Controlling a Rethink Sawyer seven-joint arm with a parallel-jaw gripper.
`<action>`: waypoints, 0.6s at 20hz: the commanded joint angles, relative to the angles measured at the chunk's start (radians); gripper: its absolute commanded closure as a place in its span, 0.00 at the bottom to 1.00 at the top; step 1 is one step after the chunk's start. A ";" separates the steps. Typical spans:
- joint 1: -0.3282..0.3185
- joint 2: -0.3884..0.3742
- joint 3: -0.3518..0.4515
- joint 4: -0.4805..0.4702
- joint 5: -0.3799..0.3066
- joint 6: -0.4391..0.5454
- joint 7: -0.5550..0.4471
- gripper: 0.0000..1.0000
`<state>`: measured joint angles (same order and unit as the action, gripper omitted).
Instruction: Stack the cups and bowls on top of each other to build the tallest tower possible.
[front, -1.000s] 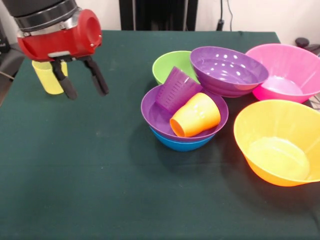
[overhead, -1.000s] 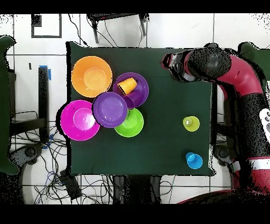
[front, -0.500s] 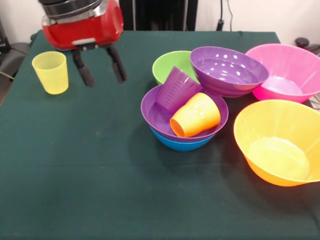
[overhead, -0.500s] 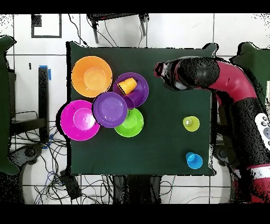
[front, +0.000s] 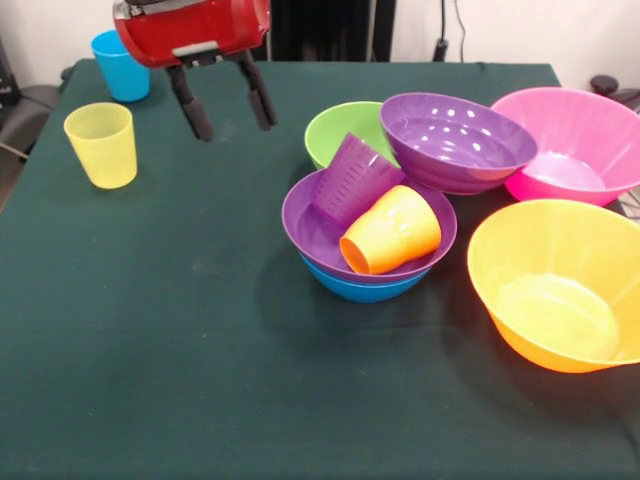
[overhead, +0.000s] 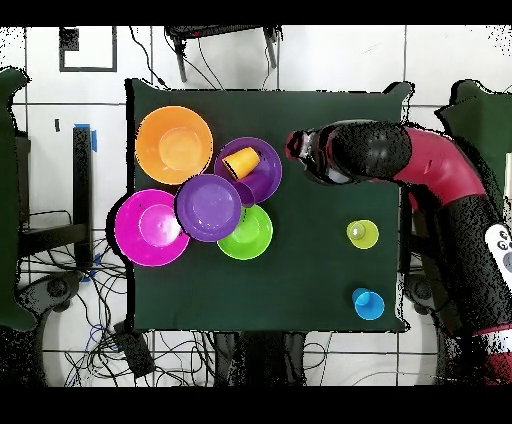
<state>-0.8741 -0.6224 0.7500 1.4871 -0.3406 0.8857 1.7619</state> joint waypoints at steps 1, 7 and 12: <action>-0.020 0.016 0.035 0.137 -0.039 -0.027 -0.167 0.00; -0.038 -0.014 0.043 0.207 -0.054 -0.059 -0.131 0.00; -0.039 0.042 0.055 0.157 -0.047 -0.039 -0.159 0.00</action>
<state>-0.9267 -0.6306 0.7756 1.6006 -0.3409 0.8854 1.7619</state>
